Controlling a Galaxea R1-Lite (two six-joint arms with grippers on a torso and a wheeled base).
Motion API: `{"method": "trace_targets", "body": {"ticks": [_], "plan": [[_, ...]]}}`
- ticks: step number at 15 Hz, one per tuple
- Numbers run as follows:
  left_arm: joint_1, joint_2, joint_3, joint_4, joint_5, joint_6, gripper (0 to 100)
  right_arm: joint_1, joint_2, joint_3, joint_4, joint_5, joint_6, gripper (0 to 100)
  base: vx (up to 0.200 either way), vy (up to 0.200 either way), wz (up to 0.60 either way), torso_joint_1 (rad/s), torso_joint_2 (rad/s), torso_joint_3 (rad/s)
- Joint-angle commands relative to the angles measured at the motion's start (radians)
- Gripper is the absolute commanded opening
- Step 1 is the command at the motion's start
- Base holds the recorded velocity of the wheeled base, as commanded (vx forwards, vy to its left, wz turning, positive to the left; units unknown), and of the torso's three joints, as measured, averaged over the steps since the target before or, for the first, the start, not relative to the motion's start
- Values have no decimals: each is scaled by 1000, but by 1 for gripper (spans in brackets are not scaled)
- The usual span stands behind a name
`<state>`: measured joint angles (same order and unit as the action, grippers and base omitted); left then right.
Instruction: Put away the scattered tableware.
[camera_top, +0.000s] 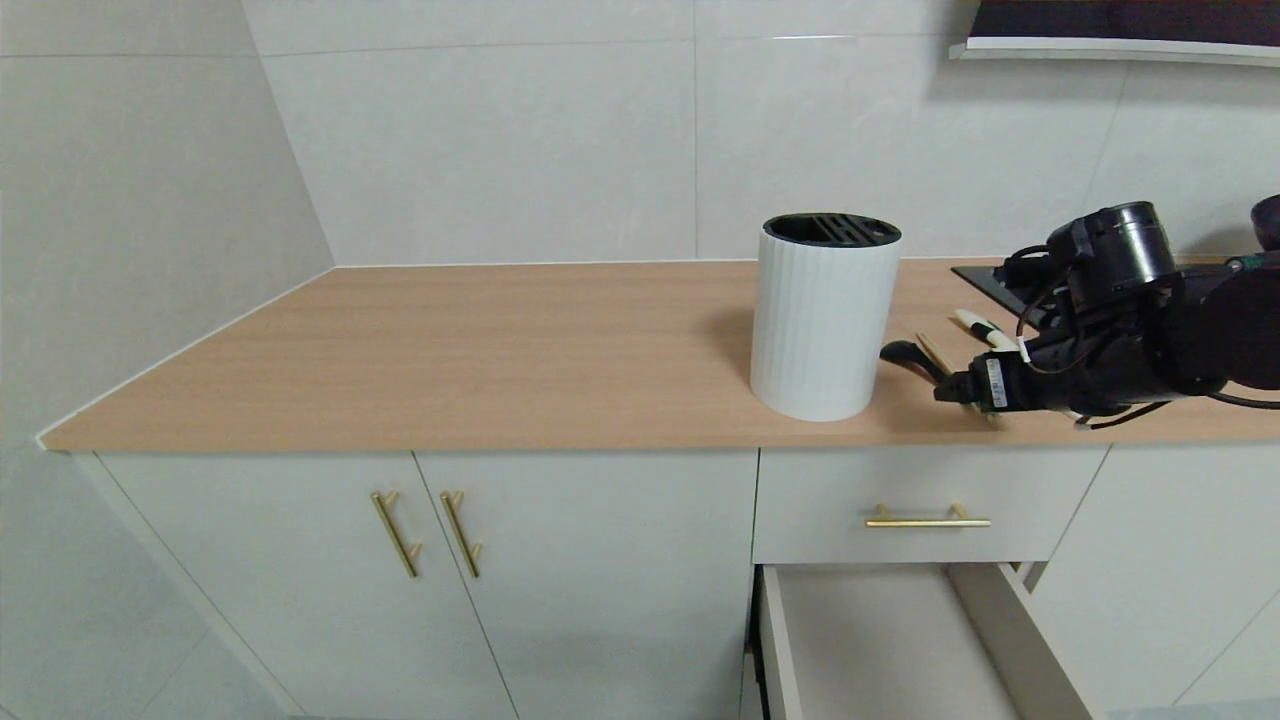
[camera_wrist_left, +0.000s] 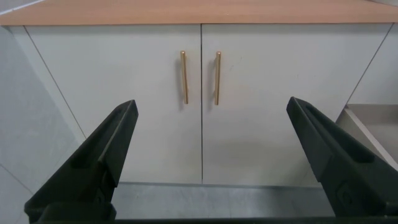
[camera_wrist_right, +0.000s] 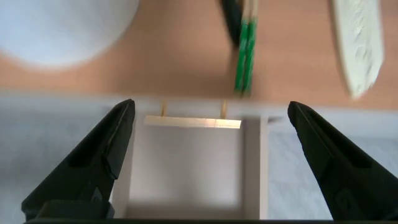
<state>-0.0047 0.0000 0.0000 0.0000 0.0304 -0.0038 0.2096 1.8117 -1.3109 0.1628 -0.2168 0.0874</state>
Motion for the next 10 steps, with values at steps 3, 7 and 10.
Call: {"method": "trace_targets", "body": {"ticks": [3,7,10], "plan": [[0,0,0,0,0,-1,100,-45,94,-4,-58,-1,-2,100,0,0,0,0,0,0],[0,0,0,0,0,-1,100,-50,113,-16,-71,2,-2,100,0,0,0,0,0,0],[0,0,0,0,0,-1,100,-59,126,-24,-71,4,-2,100,0,0,0,0,0,0]]}}
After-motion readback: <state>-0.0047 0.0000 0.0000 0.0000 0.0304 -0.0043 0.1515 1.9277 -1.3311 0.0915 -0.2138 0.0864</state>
